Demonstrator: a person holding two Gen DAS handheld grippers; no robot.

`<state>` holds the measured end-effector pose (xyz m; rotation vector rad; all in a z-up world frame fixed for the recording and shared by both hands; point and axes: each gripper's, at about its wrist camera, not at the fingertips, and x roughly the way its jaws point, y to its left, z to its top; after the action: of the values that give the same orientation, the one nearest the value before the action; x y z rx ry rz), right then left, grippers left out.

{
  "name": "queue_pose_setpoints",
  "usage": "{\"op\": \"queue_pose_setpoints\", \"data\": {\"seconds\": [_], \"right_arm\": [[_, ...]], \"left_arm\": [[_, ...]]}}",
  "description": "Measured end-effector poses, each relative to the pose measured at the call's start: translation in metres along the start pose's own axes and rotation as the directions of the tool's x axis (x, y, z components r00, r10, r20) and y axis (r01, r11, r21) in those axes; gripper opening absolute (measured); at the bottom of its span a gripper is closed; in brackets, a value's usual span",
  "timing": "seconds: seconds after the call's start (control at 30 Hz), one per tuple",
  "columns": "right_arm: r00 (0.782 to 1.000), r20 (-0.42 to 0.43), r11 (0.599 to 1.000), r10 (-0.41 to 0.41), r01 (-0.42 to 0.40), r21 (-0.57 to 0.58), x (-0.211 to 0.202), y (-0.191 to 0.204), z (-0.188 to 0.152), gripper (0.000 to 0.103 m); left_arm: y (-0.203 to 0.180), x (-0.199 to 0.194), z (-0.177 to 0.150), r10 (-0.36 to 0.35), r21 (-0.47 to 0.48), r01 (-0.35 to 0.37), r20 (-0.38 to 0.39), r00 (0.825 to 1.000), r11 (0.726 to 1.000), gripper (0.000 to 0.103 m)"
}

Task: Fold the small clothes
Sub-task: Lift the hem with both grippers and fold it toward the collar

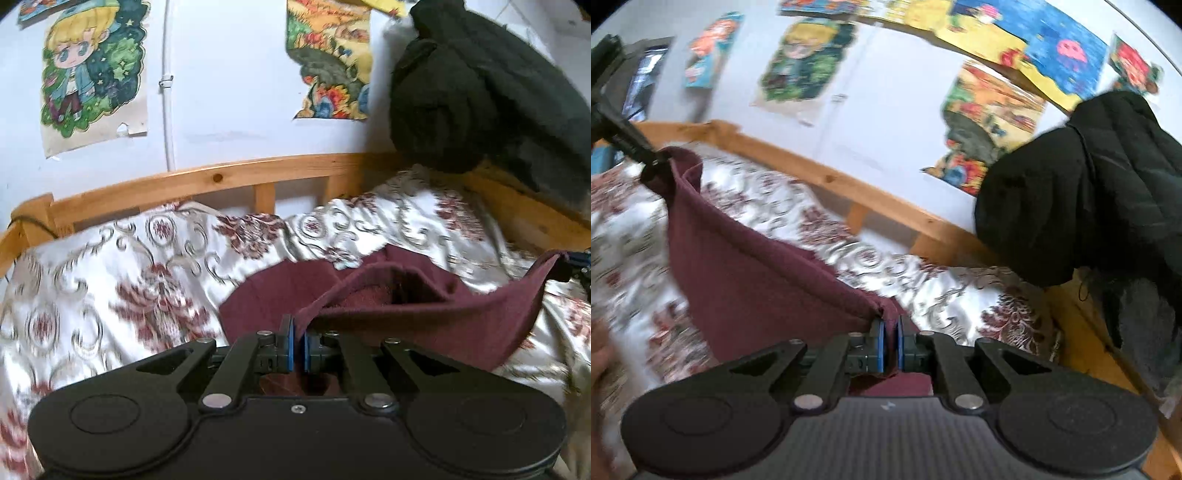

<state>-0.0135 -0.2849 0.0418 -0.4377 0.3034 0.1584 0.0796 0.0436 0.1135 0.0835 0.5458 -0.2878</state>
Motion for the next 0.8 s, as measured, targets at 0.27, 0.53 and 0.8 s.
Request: {"op": "queue_pose_setpoints", "data": {"seconds": [0.27, 0.53, 0.8], "right_arm": [[0.996, -0.064, 0.992, -0.068, 0.074, 0.102, 0.115, -0.033, 0.005, 0.008], [0.986, -0.155, 0.974, -0.059, 0.091, 0.208, 0.207, -0.033, -0.022, 0.008], [0.989, -0.15, 0.968, -0.012, 0.049, 0.244, 0.237, -0.028, -0.052, 0.009]], "left_arm": [[0.02, 0.111, 0.042, 0.053, -0.009, -0.053, -0.08, 0.995, 0.999, 0.004], [0.029, 0.213, 0.038, 0.098, -0.031, -0.107, -0.213, 0.972, 0.994, 0.004], [0.034, 0.264, 0.019, 0.081, -0.089, -0.113, -0.303, 0.95, 0.99, 0.006]]}}
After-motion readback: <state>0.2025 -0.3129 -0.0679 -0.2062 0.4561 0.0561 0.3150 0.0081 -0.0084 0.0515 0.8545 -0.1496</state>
